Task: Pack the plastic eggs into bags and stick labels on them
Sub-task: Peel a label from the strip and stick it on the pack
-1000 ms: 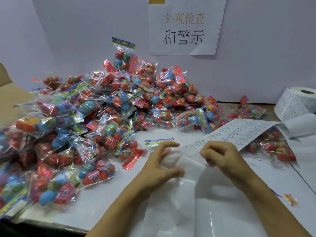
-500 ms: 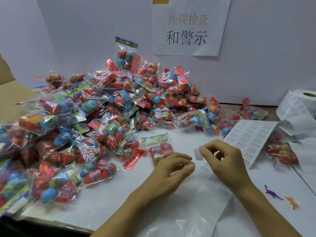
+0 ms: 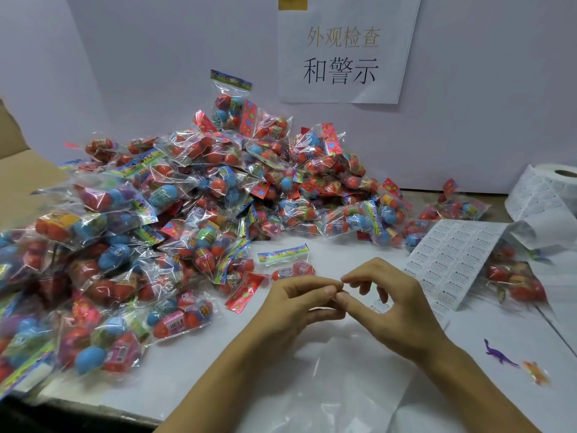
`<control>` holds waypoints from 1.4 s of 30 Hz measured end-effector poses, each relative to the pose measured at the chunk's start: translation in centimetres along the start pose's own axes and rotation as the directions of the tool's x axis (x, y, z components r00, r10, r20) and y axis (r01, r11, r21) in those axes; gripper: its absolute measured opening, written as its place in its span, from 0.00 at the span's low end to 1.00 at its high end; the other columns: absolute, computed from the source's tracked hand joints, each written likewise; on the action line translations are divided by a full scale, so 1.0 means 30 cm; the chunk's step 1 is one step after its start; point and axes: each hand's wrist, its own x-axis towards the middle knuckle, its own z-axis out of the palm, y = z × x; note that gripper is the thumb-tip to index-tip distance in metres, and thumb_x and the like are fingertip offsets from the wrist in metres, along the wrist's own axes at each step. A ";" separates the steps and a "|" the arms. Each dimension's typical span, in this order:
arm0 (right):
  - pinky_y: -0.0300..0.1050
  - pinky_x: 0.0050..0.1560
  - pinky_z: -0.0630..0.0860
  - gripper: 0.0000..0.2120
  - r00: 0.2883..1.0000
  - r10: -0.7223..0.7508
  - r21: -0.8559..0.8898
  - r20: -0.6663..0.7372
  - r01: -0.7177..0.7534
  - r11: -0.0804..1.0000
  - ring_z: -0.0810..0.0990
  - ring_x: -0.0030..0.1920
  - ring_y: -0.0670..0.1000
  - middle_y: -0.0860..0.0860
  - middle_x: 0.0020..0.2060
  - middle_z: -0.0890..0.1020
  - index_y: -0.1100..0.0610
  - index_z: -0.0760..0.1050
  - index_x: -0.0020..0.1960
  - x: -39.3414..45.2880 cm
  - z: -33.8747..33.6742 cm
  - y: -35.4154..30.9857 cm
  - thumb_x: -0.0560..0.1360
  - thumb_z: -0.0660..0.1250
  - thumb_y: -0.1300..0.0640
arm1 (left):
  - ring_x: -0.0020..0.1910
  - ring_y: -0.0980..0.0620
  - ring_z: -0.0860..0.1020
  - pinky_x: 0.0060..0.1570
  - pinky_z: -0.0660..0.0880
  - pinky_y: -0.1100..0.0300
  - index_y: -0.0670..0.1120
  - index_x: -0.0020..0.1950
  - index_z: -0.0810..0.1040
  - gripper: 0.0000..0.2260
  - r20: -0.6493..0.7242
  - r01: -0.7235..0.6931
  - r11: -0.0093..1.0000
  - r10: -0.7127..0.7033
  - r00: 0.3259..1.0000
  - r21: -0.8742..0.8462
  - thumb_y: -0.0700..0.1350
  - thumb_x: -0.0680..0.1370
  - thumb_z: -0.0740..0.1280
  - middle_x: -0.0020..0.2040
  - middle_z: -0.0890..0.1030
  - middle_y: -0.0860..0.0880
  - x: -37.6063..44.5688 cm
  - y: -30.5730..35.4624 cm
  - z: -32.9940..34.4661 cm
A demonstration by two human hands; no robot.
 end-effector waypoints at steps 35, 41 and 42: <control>0.48 0.47 0.82 0.14 0.930 0.365 0.261 0.052 -0.366 0.893 0.84 0.50 0.44 0.39 0.48 0.84 0.46 0.80 0.57 0.005 0.018 0.004 0.72 0.76 0.53 | 0.45 0.48 0.86 0.43 0.79 0.64 0.41 0.53 0.82 0.10 -0.158 -0.269 0.940 0.305 0.939 0.211 0.30 0.75 0.74 0.47 0.87 0.43 -0.008 0.002 -0.013; 0.47 0.44 0.80 0.09 0.958 0.287 0.210 0.027 -0.286 0.935 0.83 0.50 0.45 0.38 0.47 0.83 0.49 0.84 0.48 0.004 0.026 0.000 0.71 0.73 0.47 | 0.49 0.43 0.86 0.51 0.82 0.53 0.49 0.48 0.86 0.09 -0.084 -0.236 0.963 0.248 0.965 0.131 0.36 0.72 0.75 0.47 0.87 0.43 -0.013 0.007 -0.005; 0.47 0.43 0.80 0.09 0.958 0.284 0.208 0.037 -0.285 0.936 0.83 0.50 0.45 0.39 0.46 0.83 0.49 0.84 0.48 0.005 0.027 0.001 0.71 0.74 0.47 | 0.50 0.43 0.86 0.51 0.82 0.53 0.48 0.49 0.86 0.09 -0.078 -0.233 0.965 0.243 0.967 0.119 0.36 0.72 0.75 0.47 0.87 0.43 -0.013 0.007 -0.008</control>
